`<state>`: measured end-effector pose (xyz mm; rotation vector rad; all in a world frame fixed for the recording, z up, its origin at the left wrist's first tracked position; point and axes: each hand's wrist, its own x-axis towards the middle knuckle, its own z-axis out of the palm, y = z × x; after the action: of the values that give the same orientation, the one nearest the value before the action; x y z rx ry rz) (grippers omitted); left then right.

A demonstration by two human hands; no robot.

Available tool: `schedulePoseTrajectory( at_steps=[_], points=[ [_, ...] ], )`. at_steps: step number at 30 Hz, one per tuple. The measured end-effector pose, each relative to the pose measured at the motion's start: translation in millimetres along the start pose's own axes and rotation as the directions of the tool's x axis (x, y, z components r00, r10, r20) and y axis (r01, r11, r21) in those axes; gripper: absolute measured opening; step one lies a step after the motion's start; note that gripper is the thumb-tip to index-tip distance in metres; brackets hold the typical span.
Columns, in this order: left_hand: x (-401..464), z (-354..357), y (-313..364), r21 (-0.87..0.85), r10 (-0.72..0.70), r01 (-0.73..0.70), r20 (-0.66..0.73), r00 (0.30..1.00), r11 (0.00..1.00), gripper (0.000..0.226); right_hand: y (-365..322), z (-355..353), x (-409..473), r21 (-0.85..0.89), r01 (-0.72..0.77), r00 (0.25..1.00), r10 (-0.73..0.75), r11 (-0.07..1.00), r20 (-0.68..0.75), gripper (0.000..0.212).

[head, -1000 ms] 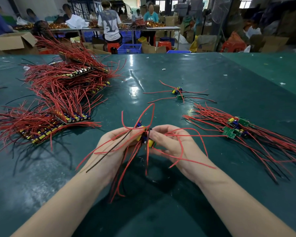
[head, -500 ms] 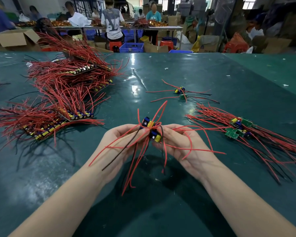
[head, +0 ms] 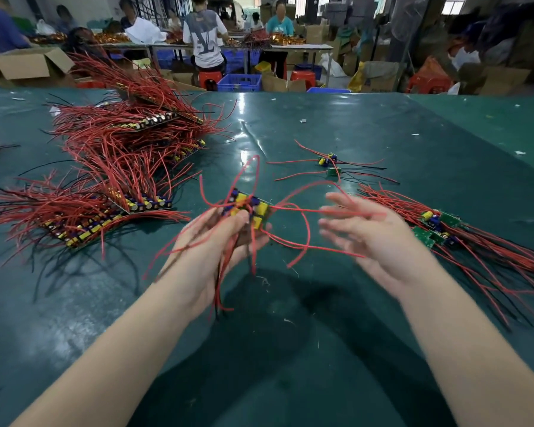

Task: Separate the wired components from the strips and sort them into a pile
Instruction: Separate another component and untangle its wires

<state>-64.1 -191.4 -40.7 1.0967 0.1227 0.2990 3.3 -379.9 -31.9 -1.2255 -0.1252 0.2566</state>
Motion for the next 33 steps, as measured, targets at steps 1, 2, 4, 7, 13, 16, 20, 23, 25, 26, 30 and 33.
schedulePoseTrajectory(
  at_steps=[1,2,4,7,13,16,20,23,25,26,30,33],
  points=[
    [-0.5,-2.4,2.1,-0.027,-0.005,0.005,0.006,1.0,1.0,0.021,-7.8,-7.6,3.4,0.041,0.029,0.988,-0.023,0.999,-0.152,0.037],
    [-2.1,-2.5,6.1,-0.04,-0.015,0.016,0.012,1.0,0.999,0.018,-15.7,-16.2,7.3,0.103,0.09,0.956,-0.057,0.991,-0.288,0.04],
    [-4.8,-3.0,11.3,0.028,-0.052,0.051,0.045,0.998,0.998,0.016,-27.9,-25.3,8.7,0.191,0.217,0.924,-0.139,0.957,-0.356,0.036],
    [-12.3,1.6,11.3,0.215,-0.209,0.179,0.126,0.97,0.96,0.012,-31.5,-23.0,3.1,0.049,0.18,0.982,-0.177,0.982,-0.062,0.014],
    [-20.4,5.6,6.5,0.435,-0.349,0.238,0.195,0.917,0.869,0.007,1.1,4.2,-14.5,-0.566,0.07,0.873,0.224,0.822,0.433,0.024],
    [-22.3,8.4,8.3,0.401,-0.311,0.216,0.187,0.932,0.89,0.009,5.2,9.8,-11.6,-0.431,-0.057,0.87,0.256,0.901,0.42,0.019],
    [-22.6,10.7,9.0,0.348,-0.213,0.147,0.16,0.964,0.926,0.009,9.3,16.1,-15.0,-0.317,-0.12,0.841,0.266,0.941,0.471,0.019],
    [-25.9,11.7,10.3,0.323,-0.193,0.117,0.213,0.958,0.939,0.015,17.6,21.2,-21.7,-0.544,0.048,0.877,0.226,0.838,0.425,0.053],
    [-26.5,13.5,11.5,0.301,-0.188,0.114,0.228,0.955,0.947,0.022,22.7,24.1,-21.8,-0.572,0.125,0.905,0.144,0.81,0.401,0.057],
    [-26.8,14.8,12.1,0.293,-0.192,0.121,0.227,0.955,0.948,0.023,23.1,26.1,-22.1,-0.553,0.154,0.911,0.099,0.819,0.4,0.053],
    [-25.4,15.6,10.5,0.332,-0.206,0.127,0.213,0.955,0.935,0.017,21.7,30.3,-24.8,-0.418,0.169,0.906,0.026,0.893,0.423,0.032],
    [-24.8,14.0,8.7,0.337,-0.147,0.068,0.215,0.965,0.939,0.015,21.0,29.5,-26.2,-0.394,0.15,0.886,0.053,0.907,0.46,0.033]
  ],
)
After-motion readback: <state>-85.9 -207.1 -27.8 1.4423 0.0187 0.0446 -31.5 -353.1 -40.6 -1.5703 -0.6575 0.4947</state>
